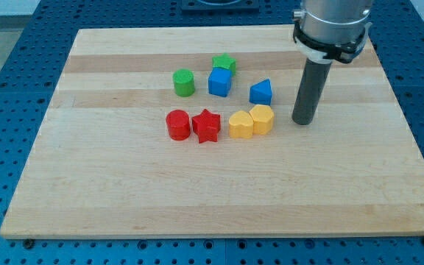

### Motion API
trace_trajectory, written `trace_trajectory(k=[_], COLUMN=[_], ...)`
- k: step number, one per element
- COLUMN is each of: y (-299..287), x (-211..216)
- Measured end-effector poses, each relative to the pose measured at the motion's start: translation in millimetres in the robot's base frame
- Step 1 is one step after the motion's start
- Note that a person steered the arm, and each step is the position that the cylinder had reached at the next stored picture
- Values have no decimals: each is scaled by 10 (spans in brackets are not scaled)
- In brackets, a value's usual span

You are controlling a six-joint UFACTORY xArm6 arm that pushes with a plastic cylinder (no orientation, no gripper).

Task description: Slide the yellow blocks into the right side of the red star

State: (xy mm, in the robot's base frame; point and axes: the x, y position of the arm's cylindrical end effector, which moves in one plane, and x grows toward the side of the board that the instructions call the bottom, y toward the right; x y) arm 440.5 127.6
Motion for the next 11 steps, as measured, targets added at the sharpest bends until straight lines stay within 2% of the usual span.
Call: trace_trajectory(k=[4, 9, 11], y=[-447, -447, -406], x=[0, 218, 1])
